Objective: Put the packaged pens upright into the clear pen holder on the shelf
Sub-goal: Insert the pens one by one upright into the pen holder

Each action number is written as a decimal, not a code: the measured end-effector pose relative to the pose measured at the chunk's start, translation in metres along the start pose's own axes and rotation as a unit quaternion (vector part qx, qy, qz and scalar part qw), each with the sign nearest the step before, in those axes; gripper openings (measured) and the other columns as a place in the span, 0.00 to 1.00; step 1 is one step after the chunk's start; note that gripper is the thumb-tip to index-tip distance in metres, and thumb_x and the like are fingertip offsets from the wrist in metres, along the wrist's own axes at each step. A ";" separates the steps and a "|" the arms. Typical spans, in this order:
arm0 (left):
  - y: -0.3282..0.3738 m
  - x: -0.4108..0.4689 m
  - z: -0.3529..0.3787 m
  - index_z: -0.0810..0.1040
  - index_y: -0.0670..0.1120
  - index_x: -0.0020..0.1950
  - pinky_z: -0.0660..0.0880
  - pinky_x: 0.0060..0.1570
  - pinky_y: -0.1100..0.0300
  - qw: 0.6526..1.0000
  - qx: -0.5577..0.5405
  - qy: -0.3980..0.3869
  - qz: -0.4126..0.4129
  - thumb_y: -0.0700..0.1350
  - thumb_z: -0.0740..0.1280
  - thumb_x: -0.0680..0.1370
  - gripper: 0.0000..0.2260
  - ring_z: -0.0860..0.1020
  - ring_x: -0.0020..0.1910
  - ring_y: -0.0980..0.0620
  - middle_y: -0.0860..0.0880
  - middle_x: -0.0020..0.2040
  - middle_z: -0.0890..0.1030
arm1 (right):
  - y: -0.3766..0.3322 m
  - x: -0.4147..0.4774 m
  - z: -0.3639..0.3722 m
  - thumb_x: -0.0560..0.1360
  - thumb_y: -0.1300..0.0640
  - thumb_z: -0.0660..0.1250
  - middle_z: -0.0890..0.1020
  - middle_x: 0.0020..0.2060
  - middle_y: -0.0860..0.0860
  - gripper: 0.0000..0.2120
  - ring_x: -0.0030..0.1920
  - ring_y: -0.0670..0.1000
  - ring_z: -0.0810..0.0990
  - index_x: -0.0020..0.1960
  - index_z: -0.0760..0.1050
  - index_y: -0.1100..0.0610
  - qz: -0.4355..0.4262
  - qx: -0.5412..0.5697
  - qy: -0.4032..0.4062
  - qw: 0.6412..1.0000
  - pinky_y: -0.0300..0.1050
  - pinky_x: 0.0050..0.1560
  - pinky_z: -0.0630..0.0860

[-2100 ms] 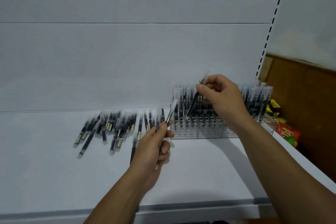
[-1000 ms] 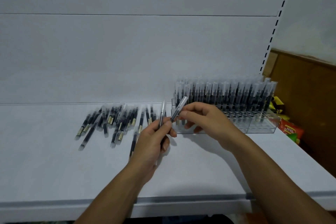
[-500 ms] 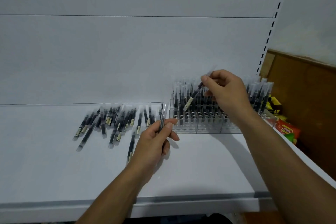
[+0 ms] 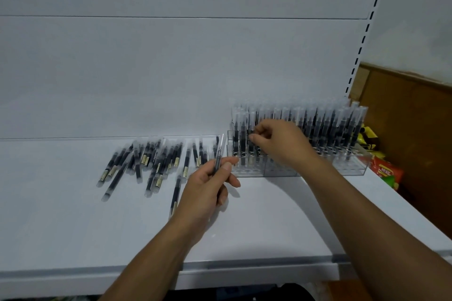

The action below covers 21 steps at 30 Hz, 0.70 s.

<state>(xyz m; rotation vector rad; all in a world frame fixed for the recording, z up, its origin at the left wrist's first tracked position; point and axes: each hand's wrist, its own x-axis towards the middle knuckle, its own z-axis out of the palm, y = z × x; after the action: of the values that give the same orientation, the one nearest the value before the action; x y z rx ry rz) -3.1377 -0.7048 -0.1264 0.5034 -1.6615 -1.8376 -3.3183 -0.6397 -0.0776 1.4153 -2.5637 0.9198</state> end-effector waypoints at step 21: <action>-0.006 -0.005 0.006 0.78 0.55 0.58 0.73 0.40 0.65 0.990 0.136 -0.020 0.032 0.49 0.64 0.79 0.08 0.77 0.38 0.55 0.52 0.44 0.82 | -0.030 -0.042 -0.021 0.76 0.56 0.69 0.78 0.29 0.42 0.06 0.28 0.40 0.74 0.41 0.79 0.55 0.007 0.378 -0.101 0.920 0.33 0.30 0.70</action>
<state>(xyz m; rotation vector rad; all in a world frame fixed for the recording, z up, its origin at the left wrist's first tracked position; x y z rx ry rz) -3.1389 -0.6968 -0.1320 0.5219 -1.9448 -1.5940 -3.2751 -0.6092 -0.0608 1.7103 -2.4472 2.0123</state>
